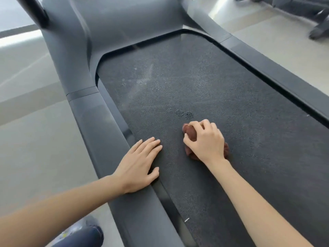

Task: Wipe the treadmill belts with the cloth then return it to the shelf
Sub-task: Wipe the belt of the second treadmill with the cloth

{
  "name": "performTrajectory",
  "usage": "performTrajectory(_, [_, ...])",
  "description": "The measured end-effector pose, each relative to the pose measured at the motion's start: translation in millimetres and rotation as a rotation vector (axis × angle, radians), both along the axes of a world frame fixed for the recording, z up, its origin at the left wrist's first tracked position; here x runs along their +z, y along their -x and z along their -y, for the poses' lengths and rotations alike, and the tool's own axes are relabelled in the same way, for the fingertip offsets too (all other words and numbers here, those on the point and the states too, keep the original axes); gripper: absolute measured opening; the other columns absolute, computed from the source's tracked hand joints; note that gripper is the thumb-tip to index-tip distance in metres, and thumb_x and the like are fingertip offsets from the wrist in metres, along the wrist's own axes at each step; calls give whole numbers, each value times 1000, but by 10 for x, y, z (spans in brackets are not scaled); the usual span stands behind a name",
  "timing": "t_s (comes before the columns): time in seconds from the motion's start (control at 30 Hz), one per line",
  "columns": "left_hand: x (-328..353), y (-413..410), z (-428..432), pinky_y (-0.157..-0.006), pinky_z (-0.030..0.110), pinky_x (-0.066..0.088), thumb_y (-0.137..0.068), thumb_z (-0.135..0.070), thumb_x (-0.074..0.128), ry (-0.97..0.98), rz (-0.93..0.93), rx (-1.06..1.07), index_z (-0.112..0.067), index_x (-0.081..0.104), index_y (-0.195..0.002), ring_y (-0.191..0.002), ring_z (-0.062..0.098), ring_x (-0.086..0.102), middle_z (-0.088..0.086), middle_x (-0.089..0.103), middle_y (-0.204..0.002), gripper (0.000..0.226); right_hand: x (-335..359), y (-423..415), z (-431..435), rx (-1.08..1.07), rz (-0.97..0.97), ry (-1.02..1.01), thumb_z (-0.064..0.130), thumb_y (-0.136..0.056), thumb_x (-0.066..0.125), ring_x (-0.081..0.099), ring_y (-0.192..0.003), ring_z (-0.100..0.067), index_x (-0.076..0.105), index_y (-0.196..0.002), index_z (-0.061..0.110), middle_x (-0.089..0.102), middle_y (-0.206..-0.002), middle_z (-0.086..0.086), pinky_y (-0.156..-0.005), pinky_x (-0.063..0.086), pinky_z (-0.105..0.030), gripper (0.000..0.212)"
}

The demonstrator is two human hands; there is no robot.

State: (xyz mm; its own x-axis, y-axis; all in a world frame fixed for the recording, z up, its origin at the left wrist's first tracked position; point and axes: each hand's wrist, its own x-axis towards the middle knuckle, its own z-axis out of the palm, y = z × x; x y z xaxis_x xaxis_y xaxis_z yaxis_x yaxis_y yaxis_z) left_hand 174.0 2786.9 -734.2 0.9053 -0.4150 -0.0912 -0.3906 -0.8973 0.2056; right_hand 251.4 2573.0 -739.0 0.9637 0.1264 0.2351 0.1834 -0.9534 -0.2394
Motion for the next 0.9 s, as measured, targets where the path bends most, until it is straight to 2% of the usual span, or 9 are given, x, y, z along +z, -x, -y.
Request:
performTrajectory(0.07, [41,-224,-145,-118,40,11,-84,-46,29,-32,33,-49,-15,39,-142,-143,18,19,0,32,-152,67,-26,209,164,9,54,12,44,-75,64,53,-80,-30,65,-102,20,58,-94,-7,-69,45,-37,36])
performTrajectory(0.2, [22,-577,-431,-119,39,5,-81,-56,17,-96,27,22,-25,26,-148,-145,19,9,-2,18,-157,74,-101,354,345,222,150,78,49,-75,57,55,-75,-25,66,-98,25,59,-90,-1,-62,49,-33,34])
performTrajectory(0.3, [-66,-658,-510,-119,40,4,-81,-61,16,-69,-10,44,-32,22,-148,-146,18,6,-5,15,-157,73,-102,-124,419,59,162,76,45,-76,59,56,-74,-27,68,-93,25,58,-84,-2,-60,48,-33,27])
performTrajectory(0.4, [-141,-630,-542,-118,42,11,-84,-60,26,-22,15,72,-34,28,-146,-145,16,12,-8,22,-155,68,-106,-781,360,-150,95,30,42,-80,63,55,-86,-31,66,-98,22,57,-92,-7,-65,43,-33,27])
performTrajectory(0.53, [-143,-654,-530,-116,45,21,-81,-58,36,42,27,77,-33,39,-141,-143,17,21,-8,31,-151,65,-92,-1459,-45,-225,67,-33,44,-82,58,53,-95,-31,64,-104,22,56,-100,-7,-69,36,-31,31])
performTrajectory(0.73, [-157,-668,-555,-115,45,22,-79,-56,38,53,43,71,-34,43,-139,-142,17,24,-8,34,-150,64,-107,-1313,-842,198,57,-27,44,-74,62,53,-88,-26,66,-99,24,57,-93,-2,-73,44,-36,32])
performTrajectory(0.9, [-139,-665,-549,-115,41,17,-79,-52,39,90,42,77,-34,43,-139,-142,16,23,-10,33,-150,63,-76,-685,-467,360,82,-46,42,-70,58,55,-81,-24,68,-95,24,59,-86,-1,-71,46,-36,32])
